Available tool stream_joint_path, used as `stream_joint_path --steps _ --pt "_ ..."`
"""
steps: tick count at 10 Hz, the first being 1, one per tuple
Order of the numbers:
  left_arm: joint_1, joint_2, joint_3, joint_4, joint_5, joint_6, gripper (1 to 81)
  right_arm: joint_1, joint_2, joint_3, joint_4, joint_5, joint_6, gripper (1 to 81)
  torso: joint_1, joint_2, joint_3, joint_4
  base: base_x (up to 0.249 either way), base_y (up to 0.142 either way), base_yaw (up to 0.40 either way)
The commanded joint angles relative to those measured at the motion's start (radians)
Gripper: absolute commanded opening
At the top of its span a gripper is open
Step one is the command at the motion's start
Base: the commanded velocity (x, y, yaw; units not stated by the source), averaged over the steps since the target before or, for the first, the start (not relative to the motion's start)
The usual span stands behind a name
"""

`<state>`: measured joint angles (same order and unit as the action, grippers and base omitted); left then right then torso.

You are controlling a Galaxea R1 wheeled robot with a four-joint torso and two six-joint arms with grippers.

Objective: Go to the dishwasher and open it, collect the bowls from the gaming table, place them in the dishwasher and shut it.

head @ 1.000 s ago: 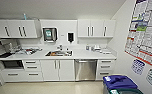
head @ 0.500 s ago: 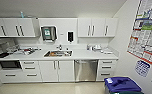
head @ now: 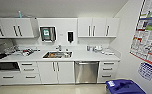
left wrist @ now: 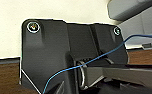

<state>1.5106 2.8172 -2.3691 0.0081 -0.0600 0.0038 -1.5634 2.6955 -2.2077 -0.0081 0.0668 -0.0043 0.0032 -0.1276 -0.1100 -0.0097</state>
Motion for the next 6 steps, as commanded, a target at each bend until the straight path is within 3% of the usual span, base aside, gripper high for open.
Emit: stream_joint_path --steps 1,6 --pt "-0.054 -0.013 0.011 0.01 0.042 0.008 81.1 0.048 -0.02 0.013 -0.009 -0.05 -0.003 81.1 0.0 0.0 0.0 0.0 0.136 0.0 0.0" --pt "-0.054 -0.014 0.011 0.01 0.042 0.008 81.1 0.048 -0.018 0.013 -0.009 -0.05 -0.003 81.1 0.0 0.0 0.0 0.0 0.136 0.0 0.0"
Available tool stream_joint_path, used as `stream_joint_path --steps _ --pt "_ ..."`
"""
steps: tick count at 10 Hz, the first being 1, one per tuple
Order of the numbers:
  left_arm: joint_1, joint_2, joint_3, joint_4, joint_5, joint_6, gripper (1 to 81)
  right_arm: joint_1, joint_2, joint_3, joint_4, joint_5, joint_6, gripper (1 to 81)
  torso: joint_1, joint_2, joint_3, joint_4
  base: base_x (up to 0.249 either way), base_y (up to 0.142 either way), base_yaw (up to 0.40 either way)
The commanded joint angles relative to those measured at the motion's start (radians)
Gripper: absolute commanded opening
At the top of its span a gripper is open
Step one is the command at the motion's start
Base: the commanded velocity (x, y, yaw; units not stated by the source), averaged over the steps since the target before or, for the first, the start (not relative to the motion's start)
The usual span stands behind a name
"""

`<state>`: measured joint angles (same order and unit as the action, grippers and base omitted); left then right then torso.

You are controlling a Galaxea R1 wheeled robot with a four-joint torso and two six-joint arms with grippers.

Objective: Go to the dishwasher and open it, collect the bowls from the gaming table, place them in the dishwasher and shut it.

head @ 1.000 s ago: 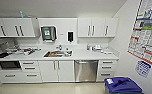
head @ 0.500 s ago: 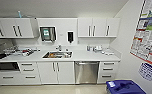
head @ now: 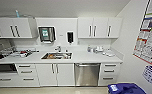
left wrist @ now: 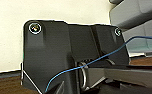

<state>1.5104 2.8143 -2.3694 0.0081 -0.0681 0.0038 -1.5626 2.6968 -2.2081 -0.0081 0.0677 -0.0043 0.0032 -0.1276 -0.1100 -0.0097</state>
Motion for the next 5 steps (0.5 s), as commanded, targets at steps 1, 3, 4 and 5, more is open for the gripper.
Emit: stream_joint_path --steps 1,3,4,5 --pt "-0.054 -0.011 0.012 0.01 0.051 0.008 81.1 0.046 -0.019 0.012 -0.009 -0.051 -0.003 81.1 0.0 0.0 0.0 0.0 0.136 0.0 0.0" --pt "-0.054 -0.01 0.012 0.01 0.051 0.008 81.1 0.046 -0.019 0.012 -0.009 -0.051 -0.003 81.1 0.0 0.0 0.0 0.0 0.133 0.0 0.0" --pt "-0.054 -0.01 0.012 0.01 0.051 0.008 81.1 0.046 -0.019 0.012 -0.009 -0.051 -0.003 81.1 0.0 0.0 0.0 0.0 0.117 0.0 0.0" --pt "-0.054 -0.01 0.012 0.01 0.051 0.008 81.1 0.048 -0.018 0.013 -0.01 -0.051 -0.003 81.1 0.0 0.0 0.0 0.0 0.111 0.0 0.0"
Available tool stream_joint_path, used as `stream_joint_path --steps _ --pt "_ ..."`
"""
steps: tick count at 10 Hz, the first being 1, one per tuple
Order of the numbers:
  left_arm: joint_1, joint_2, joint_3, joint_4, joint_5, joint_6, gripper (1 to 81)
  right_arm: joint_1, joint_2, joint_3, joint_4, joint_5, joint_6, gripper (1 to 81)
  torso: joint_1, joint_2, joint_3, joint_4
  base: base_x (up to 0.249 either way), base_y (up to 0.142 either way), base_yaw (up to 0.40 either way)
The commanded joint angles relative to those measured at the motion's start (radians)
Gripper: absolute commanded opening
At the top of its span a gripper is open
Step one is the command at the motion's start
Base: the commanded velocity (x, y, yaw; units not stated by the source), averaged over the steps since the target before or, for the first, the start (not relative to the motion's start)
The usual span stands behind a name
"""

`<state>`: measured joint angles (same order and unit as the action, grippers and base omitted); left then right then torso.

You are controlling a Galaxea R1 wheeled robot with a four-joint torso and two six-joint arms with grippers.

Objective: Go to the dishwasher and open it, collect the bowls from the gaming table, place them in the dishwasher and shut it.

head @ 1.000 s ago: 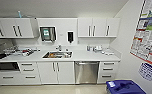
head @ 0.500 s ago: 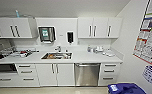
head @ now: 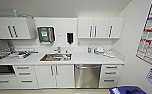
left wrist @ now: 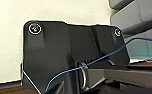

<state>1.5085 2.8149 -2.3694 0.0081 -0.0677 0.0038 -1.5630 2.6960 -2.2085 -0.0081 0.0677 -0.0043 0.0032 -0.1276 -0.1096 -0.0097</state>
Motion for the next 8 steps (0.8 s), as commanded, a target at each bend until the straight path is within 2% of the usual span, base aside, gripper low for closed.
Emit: stream_joint_path --steps 1,8 --pt "-0.049 -0.011 0.012 0.01 0.051 0.008 81.1 0.048 -0.016 0.011 -0.01 -0.051 -0.003 81.1 0.0 0.0 0.0 0.0 0.109 0.0 0.0" --pt "-0.047 -0.012 0.012 0.012 0.049 0.008 81.1 0.046 -0.011 0.009 -0.01 -0.051 -0.003 81.1 -0.001 0.0 0.0 0.0 0.101 0.0 0.0"
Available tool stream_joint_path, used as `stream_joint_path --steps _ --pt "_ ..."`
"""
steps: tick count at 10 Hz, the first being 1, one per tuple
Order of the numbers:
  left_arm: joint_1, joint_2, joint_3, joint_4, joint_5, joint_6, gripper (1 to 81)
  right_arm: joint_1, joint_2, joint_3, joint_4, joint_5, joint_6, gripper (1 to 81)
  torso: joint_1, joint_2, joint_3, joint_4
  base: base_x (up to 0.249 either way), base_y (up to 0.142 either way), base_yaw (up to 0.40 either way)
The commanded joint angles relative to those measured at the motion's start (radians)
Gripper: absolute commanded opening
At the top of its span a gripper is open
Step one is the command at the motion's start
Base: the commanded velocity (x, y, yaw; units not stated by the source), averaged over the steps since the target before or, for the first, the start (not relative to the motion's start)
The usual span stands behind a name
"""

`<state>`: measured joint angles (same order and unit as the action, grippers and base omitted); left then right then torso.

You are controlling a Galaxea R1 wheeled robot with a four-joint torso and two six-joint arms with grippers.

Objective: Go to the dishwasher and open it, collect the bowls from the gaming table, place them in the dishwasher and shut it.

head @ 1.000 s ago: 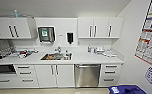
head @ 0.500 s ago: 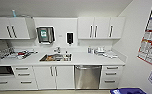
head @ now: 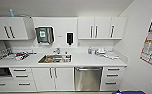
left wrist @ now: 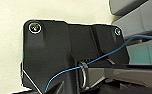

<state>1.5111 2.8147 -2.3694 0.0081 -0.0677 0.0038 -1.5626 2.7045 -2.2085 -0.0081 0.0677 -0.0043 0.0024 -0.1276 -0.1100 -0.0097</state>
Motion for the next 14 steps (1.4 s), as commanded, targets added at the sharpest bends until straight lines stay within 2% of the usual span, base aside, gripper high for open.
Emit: stream_joint_path --steps 1,14 --pt "-0.05 -0.012 0.012 0.01 0.049 0.008 81.1 0.045 -0.019 0.009 -0.01 -0.051 -0.003 81.1 0.0 0.0 0.0 0.0 0.101 0.0 0.0" --pt "-0.048 -0.01 0.012 0.012 0.049 0.008 81.1 0.046 -0.021 0.007 -0.009 -0.051 -0.003 81.1 0.001 0.001 0.0 0.0 0.109 0.0 0.0"
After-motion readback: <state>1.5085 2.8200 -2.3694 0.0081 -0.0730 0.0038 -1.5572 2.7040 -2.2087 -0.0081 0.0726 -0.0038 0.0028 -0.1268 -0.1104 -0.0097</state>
